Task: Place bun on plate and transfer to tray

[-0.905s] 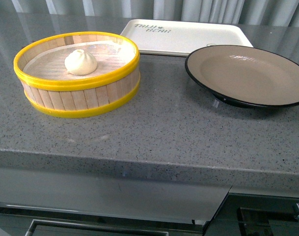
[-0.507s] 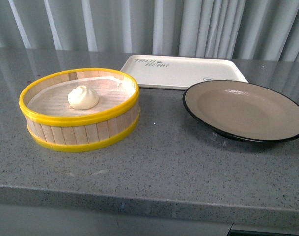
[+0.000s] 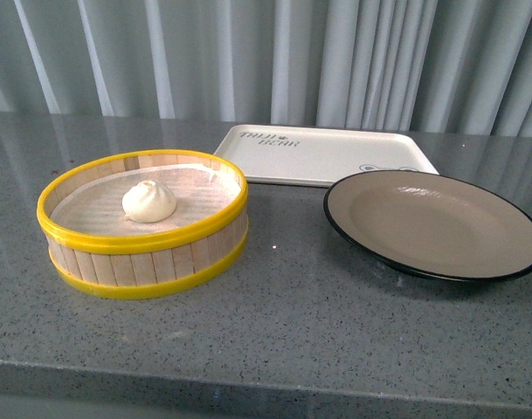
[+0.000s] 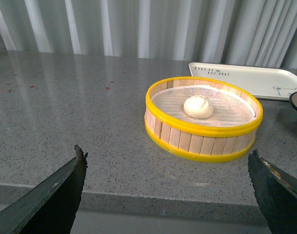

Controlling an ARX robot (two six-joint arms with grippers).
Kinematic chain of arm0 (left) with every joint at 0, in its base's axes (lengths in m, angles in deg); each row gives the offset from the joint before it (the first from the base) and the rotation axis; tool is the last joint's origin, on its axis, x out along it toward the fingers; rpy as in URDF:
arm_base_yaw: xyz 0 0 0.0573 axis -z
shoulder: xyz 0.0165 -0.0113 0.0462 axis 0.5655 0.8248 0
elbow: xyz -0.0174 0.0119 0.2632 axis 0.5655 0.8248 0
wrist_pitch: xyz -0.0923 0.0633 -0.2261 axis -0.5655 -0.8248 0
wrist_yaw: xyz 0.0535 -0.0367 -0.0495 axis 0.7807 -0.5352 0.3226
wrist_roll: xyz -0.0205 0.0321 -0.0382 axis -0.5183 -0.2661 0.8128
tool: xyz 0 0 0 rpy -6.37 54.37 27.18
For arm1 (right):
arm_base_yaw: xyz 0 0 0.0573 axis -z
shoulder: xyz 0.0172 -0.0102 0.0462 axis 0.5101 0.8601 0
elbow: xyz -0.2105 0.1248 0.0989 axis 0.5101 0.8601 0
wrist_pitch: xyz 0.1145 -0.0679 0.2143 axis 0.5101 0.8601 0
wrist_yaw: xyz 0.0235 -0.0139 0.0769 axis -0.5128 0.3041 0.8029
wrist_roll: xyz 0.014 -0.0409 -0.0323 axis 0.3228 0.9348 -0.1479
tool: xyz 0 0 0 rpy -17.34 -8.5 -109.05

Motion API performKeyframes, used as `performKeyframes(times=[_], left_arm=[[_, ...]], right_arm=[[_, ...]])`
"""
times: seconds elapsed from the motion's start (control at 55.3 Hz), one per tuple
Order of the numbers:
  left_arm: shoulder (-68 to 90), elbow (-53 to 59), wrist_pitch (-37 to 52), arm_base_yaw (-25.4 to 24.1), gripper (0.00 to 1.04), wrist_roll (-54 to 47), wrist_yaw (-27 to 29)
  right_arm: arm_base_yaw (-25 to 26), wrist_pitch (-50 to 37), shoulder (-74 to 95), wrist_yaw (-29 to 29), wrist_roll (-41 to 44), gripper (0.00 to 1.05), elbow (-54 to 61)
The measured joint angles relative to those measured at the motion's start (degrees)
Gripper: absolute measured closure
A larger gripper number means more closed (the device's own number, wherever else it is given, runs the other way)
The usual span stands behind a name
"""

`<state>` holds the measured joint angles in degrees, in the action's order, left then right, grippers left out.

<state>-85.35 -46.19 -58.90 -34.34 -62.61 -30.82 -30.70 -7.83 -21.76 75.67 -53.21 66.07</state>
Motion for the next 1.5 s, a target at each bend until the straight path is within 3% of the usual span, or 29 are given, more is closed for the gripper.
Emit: performKeyframes(times=[0.181, 0.235, 0.271, 0.38, 0.47, 0.543, 0.633, 0.724, 0.832, 0.995, 1.122, 1.303, 1.502], left_arm=[[0.0, 0.0, 0.0, 0.0, 0.07, 0.0, 0.0], [3.7, -0.6, -1.0, 2.5, 0.07, 5.6, 6.6], [10.0, -1.3, 3.4, 4.3, 0.07, 9.8, 7.9], [34.8, -9.3, 25.8, 6.7, 0.07, 12.2, 1.0], [49.7, -18.5, 35.4, 8.1, 0.07, 11.7, -0.1], [61.6, -26.1, 37.8, 9.3, 0.07, 10.2, -0.9], [71.3, -34.9, 34.5, 9.7, 0.07, 7.1, -5.3], [79.9, -45.5, 28.4, 9.7, 0.07, 1.2, -5.6], [86.6, -54.4, 21.3, 9.7, 0.07, -3.8, -4.3], [94.2, -63.9, 10.9, 10.2, 0.07, -8.7, 1.8], [96.5, -66.0, 5.6, 10.6, 0.07, -9.0, 1.8], [99.5, -67.2, 5.6, 11.3, 0.07, -6.7, 4.4], [101.8, -67.7, 3.7, 12.5, 0.07, -3.1, 3.5]], right_arm=[[0.0, 0.0, 0.0, 0.0, 0.0, 0.08, 0.0], [0.0, 0.0, 0.0, 0.0, 0.0, 0.08, 0.0], [0.0, 0.0, 0.0, 0.0, 0.0, 0.08, 0.0], [0.0, 0.0, 0.0, 0.0, 0.0, 0.08, 0.0], [0.0, 0.0, 0.0, 0.0, 0.0, 0.08, 0.0], [0.0, 0.0, 0.0, 0.0, 0.0, 0.08, 0.0], [0.0, 0.0, 0.0, 0.0, 0.0, 0.08, 0.0], [0.0, 0.0, 0.0, 0.0, 0.0, 0.08, 0.0], [0.0, 0.0, 0.0, 0.0, 0.0, 0.08, 0.0], [0.0, 0.0, 0.0, 0.0, 0.0, 0.08, 0.0], [0.0, 0.0, 0.0, 0.0, 0.0, 0.08, 0.0], [0.0, 0.0, 0.0, 0.0, 0.0, 0.08, 0.0], [0.0, 0.0, 0.0, 0.0, 0.0, 0.08, 0.0]])
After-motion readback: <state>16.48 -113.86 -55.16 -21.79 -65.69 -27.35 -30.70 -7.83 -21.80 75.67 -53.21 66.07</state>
